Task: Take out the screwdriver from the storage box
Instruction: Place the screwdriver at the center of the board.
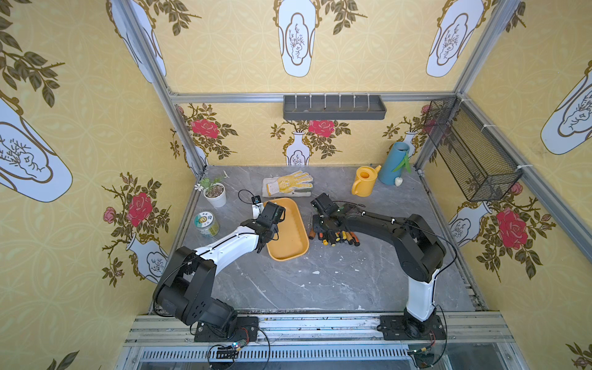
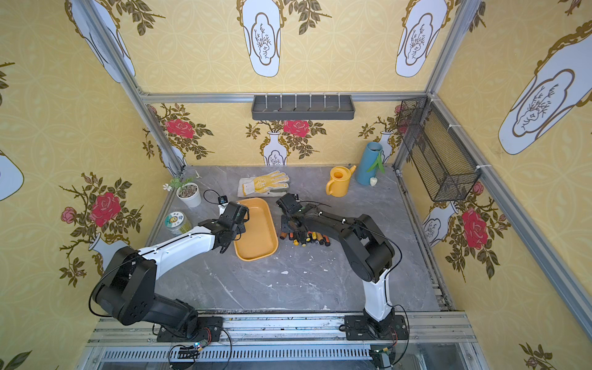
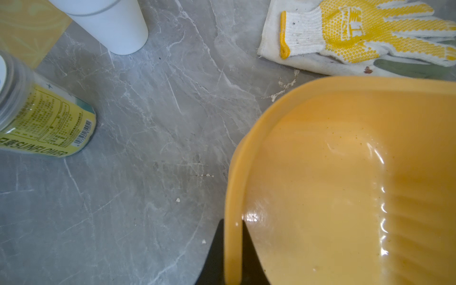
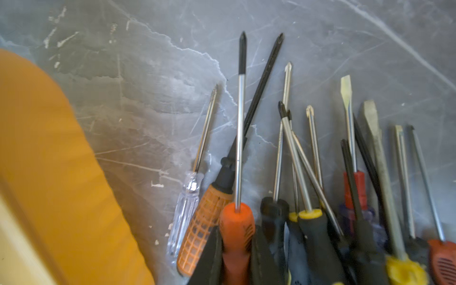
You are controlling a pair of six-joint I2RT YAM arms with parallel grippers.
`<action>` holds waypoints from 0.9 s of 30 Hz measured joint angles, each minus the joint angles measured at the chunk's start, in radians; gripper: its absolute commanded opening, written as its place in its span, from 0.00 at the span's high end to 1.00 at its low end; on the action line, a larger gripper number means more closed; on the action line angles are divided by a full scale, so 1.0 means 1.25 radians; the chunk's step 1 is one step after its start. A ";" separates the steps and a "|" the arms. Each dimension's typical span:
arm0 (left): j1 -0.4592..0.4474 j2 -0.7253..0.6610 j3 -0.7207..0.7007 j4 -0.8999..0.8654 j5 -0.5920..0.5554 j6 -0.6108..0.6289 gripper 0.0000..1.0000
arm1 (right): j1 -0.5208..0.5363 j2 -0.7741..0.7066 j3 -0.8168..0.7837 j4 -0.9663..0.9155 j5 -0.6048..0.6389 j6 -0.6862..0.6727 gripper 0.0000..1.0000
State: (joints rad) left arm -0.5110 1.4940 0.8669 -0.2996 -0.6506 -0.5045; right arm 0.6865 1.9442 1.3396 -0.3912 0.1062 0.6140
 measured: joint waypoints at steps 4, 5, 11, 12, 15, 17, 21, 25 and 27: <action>0.000 0.000 0.000 0.000 0.000 0.000 1.00 | -0.002 0.009 0.005 0.002 0.000 0.015 0.92; 0.000 0.000 0.000 0.000 0.000 0.000 1.00 | -0.002 0.010 0.005 0.001 -0.002 0.018 0.90; 0.000 0.000 0.000 0.000 0.000 0.000 1.00 | -0.002 0.014 0.005 0.002 -0.008 0.033 0.70; 0.000 0.000 0.000 0.000 0.000 0.000 1.00 | -0.002 0.014 0.005 0.002 -0.011 0.033 0.69; 0.000 0.000 0.000 0.000 0.000 0.000 1.00 | -0.002 0.014 0.005 0.002 -0.011 0.036 0.62; 0.000 0.001 0.000 0.000 0.000 0.000 1.00 | -0.002 0.014 0.005 0.002 -0.011 0.035 0.61; 0.000 0.002 0.000 0.000 0.000 0.000 1.00 | -0.002 0.015 0.005 0.002 -0.011 0.038 0.61; 0.000 0.002 0.000 0.000 0.000 0.000 1.00 | -0.002 0.014 0.000 0.002 -0.011 0.043 0.60; 0.000 0.002 0.000 0.000 0.000 0.000 1.00 | -0.002 0.006 -0.005 0.003 -0.011 0.044 0.58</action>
State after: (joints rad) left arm -0.5110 1.4960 0.8665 -0.2993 -0.6502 -0.5041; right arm 0.6842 1.9522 1.3327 -0.3878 0.0929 0.6685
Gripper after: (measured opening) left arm 0.097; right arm 0.399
